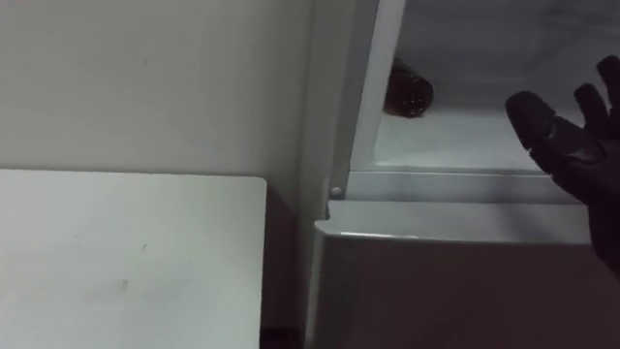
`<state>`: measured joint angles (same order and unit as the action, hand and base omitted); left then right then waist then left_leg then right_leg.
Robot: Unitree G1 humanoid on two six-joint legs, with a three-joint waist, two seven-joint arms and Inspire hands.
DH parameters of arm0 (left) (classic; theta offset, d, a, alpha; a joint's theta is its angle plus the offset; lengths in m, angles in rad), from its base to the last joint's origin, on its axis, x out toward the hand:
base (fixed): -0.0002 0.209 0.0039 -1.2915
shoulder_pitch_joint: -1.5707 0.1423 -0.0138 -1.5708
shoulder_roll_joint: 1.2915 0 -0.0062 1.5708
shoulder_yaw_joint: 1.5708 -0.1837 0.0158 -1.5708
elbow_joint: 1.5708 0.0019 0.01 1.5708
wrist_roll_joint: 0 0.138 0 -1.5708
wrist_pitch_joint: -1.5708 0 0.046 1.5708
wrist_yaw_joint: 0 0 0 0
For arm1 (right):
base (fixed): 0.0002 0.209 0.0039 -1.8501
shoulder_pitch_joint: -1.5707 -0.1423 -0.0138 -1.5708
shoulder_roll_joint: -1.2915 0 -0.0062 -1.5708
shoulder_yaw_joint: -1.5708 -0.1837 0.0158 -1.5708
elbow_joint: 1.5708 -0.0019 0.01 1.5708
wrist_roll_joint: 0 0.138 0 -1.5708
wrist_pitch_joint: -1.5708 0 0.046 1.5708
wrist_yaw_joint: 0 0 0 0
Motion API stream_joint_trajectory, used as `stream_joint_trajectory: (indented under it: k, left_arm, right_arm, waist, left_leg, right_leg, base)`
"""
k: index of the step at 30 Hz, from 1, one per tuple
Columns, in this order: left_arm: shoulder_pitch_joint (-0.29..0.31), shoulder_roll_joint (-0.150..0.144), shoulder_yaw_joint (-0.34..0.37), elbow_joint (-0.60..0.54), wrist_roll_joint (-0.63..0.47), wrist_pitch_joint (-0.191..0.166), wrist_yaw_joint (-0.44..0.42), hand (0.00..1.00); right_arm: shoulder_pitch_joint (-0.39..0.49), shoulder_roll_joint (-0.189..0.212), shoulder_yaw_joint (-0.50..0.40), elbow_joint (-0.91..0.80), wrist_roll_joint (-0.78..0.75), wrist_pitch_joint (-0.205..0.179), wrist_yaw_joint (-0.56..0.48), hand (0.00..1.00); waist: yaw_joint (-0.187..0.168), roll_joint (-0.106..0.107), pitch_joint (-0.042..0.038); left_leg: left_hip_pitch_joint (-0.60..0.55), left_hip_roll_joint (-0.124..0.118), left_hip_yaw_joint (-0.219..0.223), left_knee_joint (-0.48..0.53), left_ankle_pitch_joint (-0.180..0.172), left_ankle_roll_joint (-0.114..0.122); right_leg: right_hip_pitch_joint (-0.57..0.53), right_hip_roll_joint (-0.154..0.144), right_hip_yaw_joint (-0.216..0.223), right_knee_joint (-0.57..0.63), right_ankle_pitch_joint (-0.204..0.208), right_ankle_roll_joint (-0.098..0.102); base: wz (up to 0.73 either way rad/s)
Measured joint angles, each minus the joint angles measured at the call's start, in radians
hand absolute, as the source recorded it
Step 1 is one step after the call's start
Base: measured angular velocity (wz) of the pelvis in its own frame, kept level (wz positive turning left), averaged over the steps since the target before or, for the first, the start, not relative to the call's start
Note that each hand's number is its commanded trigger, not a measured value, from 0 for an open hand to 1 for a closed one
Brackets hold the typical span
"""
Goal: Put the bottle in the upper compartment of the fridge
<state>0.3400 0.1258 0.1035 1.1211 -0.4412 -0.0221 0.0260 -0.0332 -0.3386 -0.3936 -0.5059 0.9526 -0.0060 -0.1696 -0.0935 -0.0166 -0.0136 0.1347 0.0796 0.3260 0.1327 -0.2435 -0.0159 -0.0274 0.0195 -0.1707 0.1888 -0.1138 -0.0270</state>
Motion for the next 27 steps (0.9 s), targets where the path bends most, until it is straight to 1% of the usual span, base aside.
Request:
stream_joint_trajectory:
  k: [2, 3, 5, 6, 7, 8, 10, 13, 14, 15, 17, 19, 21, 23, 25, 27]
  left_arm:
    - [-0.002, 0.0, 0.001, 0.002, 0.002, -0.007, -0.009, 0.0]
    - [-0.006, 0.001, 0.001, 0.007, 0.002, -0.012, -0.014, 0.0]
    - [-0.019, 0.001, 0.003, 0.025, 0.002, -0.021, -0.02, 0.0]
    - [-0.021, 0.002, 0.003, 0.028, 0.003, -0.022, -0.021, 0.0]
    - [-0.022, 0.003, 0.004, 0.029, 0.005, -0.022, -0.024, 0.0]
    - [-0.022, 0.005, 0.007, 0.03, 0.005, -0.023, -0.027, 0.0]
    - [-0.022, 0.007, 0.012, 0.03, 0.002, -0.022, -0.034, 0.0]
    - [-0.026, 0.007, 0.01, 0.026, 0.001, -0.022, -0.036, 0.0]
    - [-0.027, 0.007, 0.01, 0.026, 0.0, -0.022, -0.037, 0.0]
    - [-0.028, 0.007, 0.01, 0.026, -0.001, -0.023, -0.037, 0.0]
    - [-0.033, 0.005, 0.01, 0.027, -0.001, -0.028, -0.038, 0.0]
    - [-0.043, 0.004, 0.01, 0.027, 0.0, -0.029, -0.038, 0.0]
    - [-0.047, 0.005, 0.01, 0.033, 0.0, -0.034, -0.038, 0.0]
    - [-0.054, 0.004, 0.01, 0.037, -0.001, -0.041, -0.035, 0.0]
    - [-0.056, 0.002, 0.005, 0.031, -0.001, -0.043, -0.028, 0.0]
    - [-0.054, 0.002, 0.004, 0.026, 0.0, -0.043, -0.027, 0.0]
  right_arm:
    - [0.022, 0.011, -0.006, 0.001, 0.042, -0.014, 0.024, 0.0]
    - [0.037, 0.028, -0.014, 0.001, 0.063, -0.017, 0.043, 0.0]
    - [0.066, 0.037, -0.025, 0.005, 0.072, -0.02, 0.07, 0.0]
    - [0.072, 0.041, -0.025, 0.007, 0.075, -0.023, 0.08, 0.0]
    - [0.087, 0.052, -0.025, 0.012, 0.08, -0.028, 0.1, 0.0]
    - [0.096, 0.061, -0.026, 0.015, 0.085, -0.029, 0.11, 0.0]
    - [0.155, 0.091, -0.032, 0.022, 0.103, -0.028, 0.13, 0.0]
    - [0.191, 0.127, -0.031, 0.034, 0.107, -0.028, 0.136, 0.0]
    - [0.196, 0.132, -0.031, 0.04, 0.108, -0.029, 0.139, 0.0]
    - [0.206, 0.148, -0.031, 0.065, 0.113, -0.031, 0.151, 0.0]
    - [0.226, 0.171, -0.031, 0.107, 0.119, -0.038, 0.152, 0.0]
    - [0.245, 0.195, -0.031, 0.156, 0.145, -0.039, 0.15, 0.0]
    - [0.261, 0.197, -0.028, 0.198, 0.167, -0.048, 0.156, 0.0]
    - [0.269, 0.197, -0.028, 0.26, 0.204, -0.051, 0.162, 0.0]
    - [0.284, 0.198, -0.027, 0.353, 0.219, -0.053, 0.161, 0.0]
    - [0.297, 0.199, -0.027, 0.406, 0.22, -0.053, 0.155, 0.0]
  waist:
    - [-0.011, 0.005, 0.0019]
    - [-0.014, 0.005, 0.0033]
    - [-0.013, 0.006, 0.0113]
    - [-0.014, 0.006, 0.0121]
    - [-0.018, 0.005, 0.0127]
    - [-0.019, 0.005, 0.013]
    - [-0.02, 0.003, 0.0116]
    - [-0.028, 0.005, 0.0115]
    - [-0.031, 0.006, 0.0115]
    - [-0.038, 0.008, 0.0113]
    - [-0.038, 0.008, 0.0108]
    - [-0.038, 0.014, 0.0116]
    - [-0.038, 0.017, 0.0116]
    - [-0.042, 0.015, 0.0119]
    - [-0.041, 0.007, 0.014]
    - [-0.041, 0.006, 0.0139]
  left_leg:
    - [0.001, -0.002, 0.004, 0.0, 0.0, -0.001]
    - [0.004, -0.002, 0.011, 0.0, -0.001, -0.003]
    - [0.011, 0.001, 0.022, 0.0, -0.005, -0.006]
    - [0.011, 0.003, 0.025, -0.001, -0.007, -0.006]
    - [0.007, 0.007, 0.03, 0.0, -0.009, -0.006]
    - [0.003, 0.008, 0.031, 0.001, -0.013, -0.007]
    - [0.0, 0.009, 0.033, 0.005, -0.016, -0.007]
    - [-0.005, 0.009, 0.039, 0.009, -0.016, -0.007]
    - [-0.005, 0.009, 0.04, 0.011, -0.016, -0.007]
    - [-0.004, 0.011, 0.04, 0.014, -0.016, -0.007]
    - [-0.002, 0.012, 0.045, 0.014, -0.016, -0.007]
    - [-0.001, 0.011, 0.051, 0.015, -0.016, -0.007]
    - [-0.002, 0.011, 0.052, 0.02, -0.016, -0.007]
    - [-0.003, 0.011, 0.051, 0.02, -0.016, -0.007]
    - [-0.004, 0.01, 0.047, 0.019, -0.016, -0.007]
    - [-0.006, 0.01, 0.043, 0.017, -0.017, -0.007]
  right_leg:
    - [-0.002, 0.0, 0.006, 0.001, 0.0, 0.0]
    - [-0.002, 0.001, 0.013, 0.002, 0.0, -0.001]
    - [-0.005, 0.004, 0.023, 0.012, -0.001, -0.003]
    - [-0.009, 0.003, 0.024, 0.017, -0.002, -0.004]
    - [-0.014, 0.004, 0.029, 0.019, -0.002, -0.004]
    - [-0.016, 0.005, 0.03, 0.019, -0.002, -0.004]
    - [-0.018, 0.005, 0.031, 0.019, -0.002, -0.004]
    - [-0.025, 0.006, 0.031, 0.017, -0.001, -0.004]
    - [-0.025, 0.006, 0.032, 0.016, -0.001, -0.004]
    - [-0.022, 0.007, 0.032, 0.015, -0.001, -0.004]
    - [-0.021, 0.009, 0.033, 0.016, -0.001, -0.004]
    - [-0.022, 0.008, 0.036, 0.016, -0.001, -0.004]
    - [-0.022, 0.007, 0.035, 0.017, -0.001, -0.004]
    - [-0.022, 0.006, 0.031, 0.017, -0.001, -0.004]
    - [-0.022, 0.004, 0.03, 0.017, -0.003, -0.004]
    - [-0.024, 0.003, 0.03, 0.017, -0.004, -0.004]
  base:
    - [-0.14]
    - [-0.14]
    - [-0.17]
    - [-0.13]
    - [-0.1]
    - [-0.07]
    - [0.0]
    - [-0.03]
    - [0.0]
    - [-0.03]
    - [-0.07]
    - [-0.08]
    - [-0.02]
    - [0.03]
    - [0.06]
    - [0.02]
